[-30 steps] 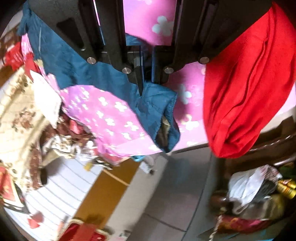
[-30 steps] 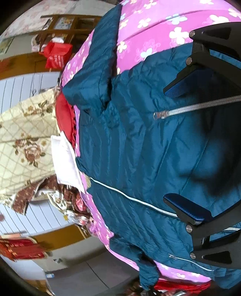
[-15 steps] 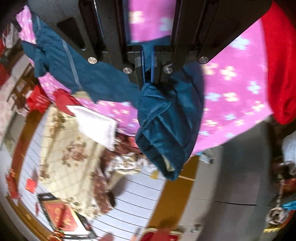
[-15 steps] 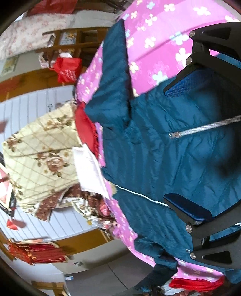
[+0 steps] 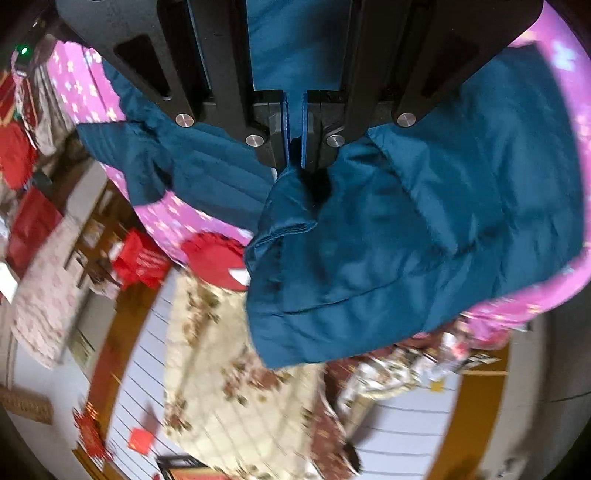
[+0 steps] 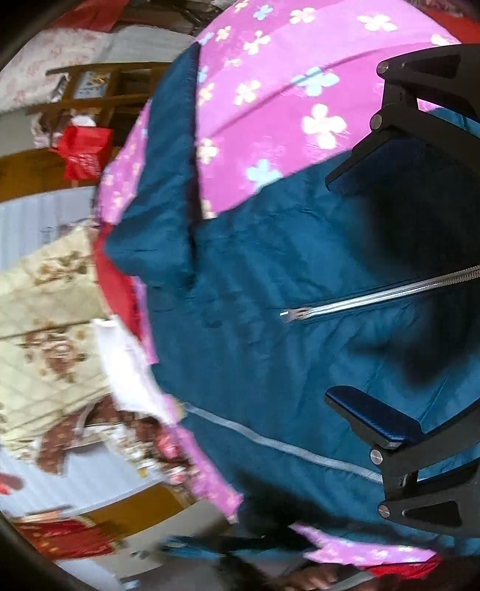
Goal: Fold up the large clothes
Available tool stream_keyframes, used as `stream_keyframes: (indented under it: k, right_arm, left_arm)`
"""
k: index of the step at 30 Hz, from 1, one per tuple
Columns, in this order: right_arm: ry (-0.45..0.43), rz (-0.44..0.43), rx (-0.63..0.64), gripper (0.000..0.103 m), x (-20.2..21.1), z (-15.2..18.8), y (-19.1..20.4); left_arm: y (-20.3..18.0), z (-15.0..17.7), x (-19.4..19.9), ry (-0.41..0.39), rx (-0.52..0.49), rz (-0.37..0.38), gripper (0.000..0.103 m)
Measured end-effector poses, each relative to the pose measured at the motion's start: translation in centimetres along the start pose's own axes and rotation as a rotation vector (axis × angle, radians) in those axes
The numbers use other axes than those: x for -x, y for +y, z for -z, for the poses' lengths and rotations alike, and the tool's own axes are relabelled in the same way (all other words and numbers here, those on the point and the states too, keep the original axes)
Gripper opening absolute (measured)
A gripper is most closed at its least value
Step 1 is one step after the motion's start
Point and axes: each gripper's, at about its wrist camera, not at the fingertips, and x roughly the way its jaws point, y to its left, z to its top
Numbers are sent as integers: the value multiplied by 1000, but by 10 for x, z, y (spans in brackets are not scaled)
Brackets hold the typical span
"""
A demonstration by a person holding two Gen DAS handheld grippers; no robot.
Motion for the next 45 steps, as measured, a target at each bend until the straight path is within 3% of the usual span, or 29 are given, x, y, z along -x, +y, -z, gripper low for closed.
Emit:
stream_keyframes:
  k: [9,17,20,22,24,27,30,34,38,40,42,43,44,45]
  right_arm:
    - [38,18,0,103,-7,7,-5]
    - [19,22,-16,103,-4,4,-4]
    - [-65,16,-15,103,10,-2,-2]
    - [-105,23,0,103,15,-9,2]
    - [-120,13,0,103,18,-22,7]
    - [-121,-39,21,103,10,-50,17]
    - [-81,-148,25,103,-20,-84,29]
    - [13,-330,-12,103,-78,-109,50]
    - [172,-421,-130,103,-153,-115,68]
    - [141,-438,-133,103,-162,-121,83]
    - [154,-539,-179,102,-172,-129,95]
    - [156,-566,-200,96,-175,-133,98]
    - [162,-581,-223,69,-177,-136,96]
    - [172,-591,-256,28,-178,-139,92]
  left_arm:
    - [-78,31,-85,158,-52,152,3]
    - [-87,57,-108,298,-41,149,7]
    - [-79,60,-95,325,-10,162,20]
    - [-75,62,-88,324,19,172,60]
    - [-67,64,-73,300,52,168,63]
    - [-51,63,-50,257,86,80,63]
    - [-30,58,-32,169,90,-67,63]
    - [10,61,-15,103,188,-235,63]
    - [35,67,-3,82,336,-285,63]
    - [38,68,3,66,354,-318,63]
    - [40,69,4,59,364,-335,63]
    - [41,69,4,58,367,-345,63]
    - [42,70,2,62,370,-355,63]
    - [43,72,2,66,374,-360,63]
